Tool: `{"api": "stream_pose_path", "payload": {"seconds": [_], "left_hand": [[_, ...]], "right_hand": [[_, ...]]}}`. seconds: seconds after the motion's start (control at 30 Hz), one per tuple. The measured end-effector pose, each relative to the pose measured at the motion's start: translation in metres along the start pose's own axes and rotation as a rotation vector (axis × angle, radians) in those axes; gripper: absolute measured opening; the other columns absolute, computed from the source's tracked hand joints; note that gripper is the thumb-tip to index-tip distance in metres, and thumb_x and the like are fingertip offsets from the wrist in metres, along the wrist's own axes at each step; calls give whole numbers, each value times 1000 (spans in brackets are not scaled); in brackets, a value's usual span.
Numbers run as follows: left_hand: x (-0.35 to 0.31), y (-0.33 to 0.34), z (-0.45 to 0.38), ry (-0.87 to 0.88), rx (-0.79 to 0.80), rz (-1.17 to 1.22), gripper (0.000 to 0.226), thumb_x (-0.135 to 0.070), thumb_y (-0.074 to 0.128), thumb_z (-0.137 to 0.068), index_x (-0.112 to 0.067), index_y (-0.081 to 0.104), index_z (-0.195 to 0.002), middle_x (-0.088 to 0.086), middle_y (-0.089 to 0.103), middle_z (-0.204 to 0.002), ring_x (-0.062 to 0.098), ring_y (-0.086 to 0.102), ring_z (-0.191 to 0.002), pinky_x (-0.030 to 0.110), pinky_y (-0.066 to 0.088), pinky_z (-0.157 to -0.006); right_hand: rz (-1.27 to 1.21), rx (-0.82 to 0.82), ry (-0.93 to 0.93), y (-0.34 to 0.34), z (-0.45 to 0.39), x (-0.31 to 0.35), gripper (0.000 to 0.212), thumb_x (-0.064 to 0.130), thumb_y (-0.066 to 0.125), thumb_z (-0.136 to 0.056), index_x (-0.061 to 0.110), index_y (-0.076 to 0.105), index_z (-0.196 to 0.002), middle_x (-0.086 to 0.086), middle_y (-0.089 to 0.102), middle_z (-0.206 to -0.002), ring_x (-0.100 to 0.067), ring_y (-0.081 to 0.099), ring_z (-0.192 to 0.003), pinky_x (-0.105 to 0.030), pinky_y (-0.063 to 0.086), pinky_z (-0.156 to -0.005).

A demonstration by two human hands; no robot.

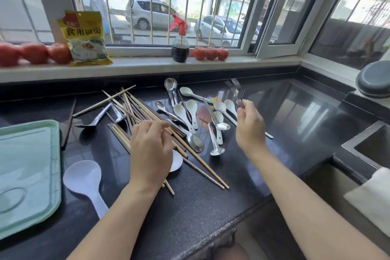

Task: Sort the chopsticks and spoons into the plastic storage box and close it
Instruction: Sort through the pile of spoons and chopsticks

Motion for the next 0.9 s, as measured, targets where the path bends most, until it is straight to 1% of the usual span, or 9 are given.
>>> {"api": "stream_pose_path", "payload": {"seconds": [0.1, 0.2, 0.27, 0.33, 0.43, 0.57, 0.67, 0.77, 0.9], "left_hand": [[-35, -26, -9, -200, 71, 422, 20, -20, 53, -104, -20, 71, -97, -7, 68, -80, 6, 61, -74, 31, 53, -71], [-55, -78, -14, -295, 35, 625, 28, -35, 52, -106, -19, 68, -88, -9, 67, -71, 7, 64, -71, 27, 53, -67], [-47, -138, -19, -265, -89, 506, 32, -38, 52, -105, -18, 68, -86, -5, 69, -71, 10, 66, -71, 31, 55, -68], [-30, -201, -22, -280, -197, 374, 36, -36, 50, -107, -19, 68, -81, -2, 70, -71, 11, 66, -70, 32, 57, -69], [-12, -294, -19, -295, -336, 129, 37, -32, 47, -108, -16, 69, -81, -4, 68, -72, 8, 63, -70, 22, 48, -65], [-3, -399, -7, -222, -435, -188, 40, -28, 44, -108, -11, 60, -75, 0, 59, -66, 16, 52, -62, 34, 35, -61], [20, -458, 2, -276, -498, -304, 43, -24, 46, -103, -13, 50, -61, 2, 51, -58, 23, 47, -59, 39, 37, -56], [50, -498, 9, -317, -561, -300, 38, -22, 46, -98, -10, 59, -65, 8, 62, -59, 29, 60, -61, 44, 51, -60], [98, -528, 27, -379, -622, -131, 35, -19, 47, -94, -11, 60, -62, 3, 59, -49, 18, 55, -49, 35, 49, -55]], "right_hand": [[-99, 164, -321, 19, 39, 130, 29, 14, 47, -104, 13, 56, -131, 0, 62, -104, -17, 54, -91, -31, 40, -76], [8, 208, -559, 23, 72, 224, 48, 11, 61, -93, 15, 50, -139, -2, 56, -100, -24, 59, -75, -36, 49, -59], [25, 226, -638, 28, 88, 275, 55, 7, 62, -88, 12, 49, -141, -1, 49, -93, -21, 47, -57, -25, 33, -45], [-84, 275, -710, 34, 108, 328, 53, 9, 53, -89, 14, 48, -142, 0, 43, -89, -19, 33, -52, -26, 23, -46], [-318, 401, -802, 45, 140, 407, 51, 15, 50, -98, 22, 41, -147, 2, 42, -92, -24, 42, -60, -35, 31, -51], [-620, 665, -743, 61, 177, 497, 41, 33, 39, -106, 36, 35, -147, 11, 41, -97, -20, 51, -85, -39, 45, -73], [-635, 813, -815, 80, 210, 549, 38, 30, 30, -109, 29, 36, -147, 23, 37, -99, -18, 43, -100, -35, 39, -84], [-607, 945, -658, 114, 221, 572, 40, 36, 24, -110, 24, 44, -143, 1, 48, -127, -19, 38, -124, -29, 29, -95], [-201, 910, -615, 156, 198, 552, 25, 17, 39, -103, 8, 62, -110, -12, 63, -111, -32, 57, -103, -37, 46, -85]]}}
Point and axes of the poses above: each hand's wrist, its own z-axis away from the middle knuckle, its own y-axis out of the palm, x = y × z, the point moved 8 cm from there along -z, towards the middle knuckle
